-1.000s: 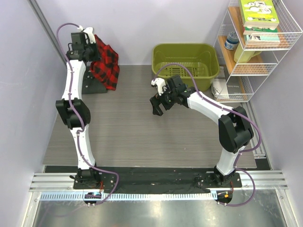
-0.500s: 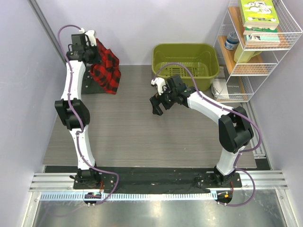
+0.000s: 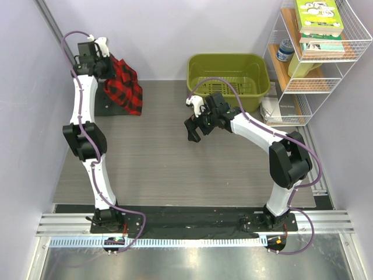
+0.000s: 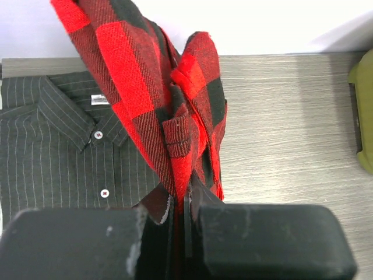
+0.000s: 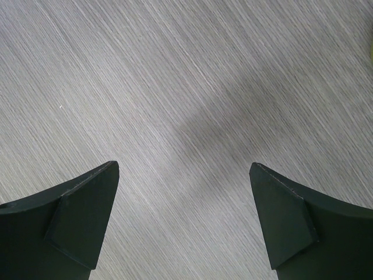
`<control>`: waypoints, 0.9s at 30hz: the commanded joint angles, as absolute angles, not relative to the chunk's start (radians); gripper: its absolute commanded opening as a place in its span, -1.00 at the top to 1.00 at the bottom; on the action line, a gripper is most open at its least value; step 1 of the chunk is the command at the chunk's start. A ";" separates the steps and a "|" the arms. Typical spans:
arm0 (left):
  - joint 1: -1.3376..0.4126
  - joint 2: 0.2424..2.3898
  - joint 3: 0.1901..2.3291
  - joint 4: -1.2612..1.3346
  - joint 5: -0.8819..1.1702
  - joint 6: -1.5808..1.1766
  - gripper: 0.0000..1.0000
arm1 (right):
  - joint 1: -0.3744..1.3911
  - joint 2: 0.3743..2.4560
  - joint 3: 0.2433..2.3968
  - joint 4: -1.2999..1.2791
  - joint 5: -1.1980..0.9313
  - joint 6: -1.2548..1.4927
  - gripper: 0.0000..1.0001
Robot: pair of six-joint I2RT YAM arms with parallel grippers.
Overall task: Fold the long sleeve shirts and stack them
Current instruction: Neatly place the folded shirt to the corner
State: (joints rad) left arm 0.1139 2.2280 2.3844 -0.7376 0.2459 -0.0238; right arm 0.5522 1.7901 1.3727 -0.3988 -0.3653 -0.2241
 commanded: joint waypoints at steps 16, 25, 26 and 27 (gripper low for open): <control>0.118 2.141 2.465 -0.695 0.287 0.003 1.00 | 0.551 1.750 1.407 -0.393 -0.370 -0.235 -0.99; 0.127 2.194 2.457 -0.693 0.193 0.144 1.00 | 0.552 1.772 1.427 -0.391 -0.374 -0.227 -1.00; 0.132 2.200 2.454 -0.689 0.192 0.153 1.00 | 0.552 1.772 1.430 -0.393 -0.376 -0.227 -0.99; 0.132 2.210 2.453 -0.684 0.186 0.163 1.00 | 0.554 1.775 1.430 -0.391 -0.374 -0.229 -0.99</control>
State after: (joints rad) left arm 0.1158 2.2097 2.4100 -0.7498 0.2253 0.0860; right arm 0.5522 1.7901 1.3830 -0.4011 -0.3656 -0.2268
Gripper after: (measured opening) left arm 0.026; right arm 0.996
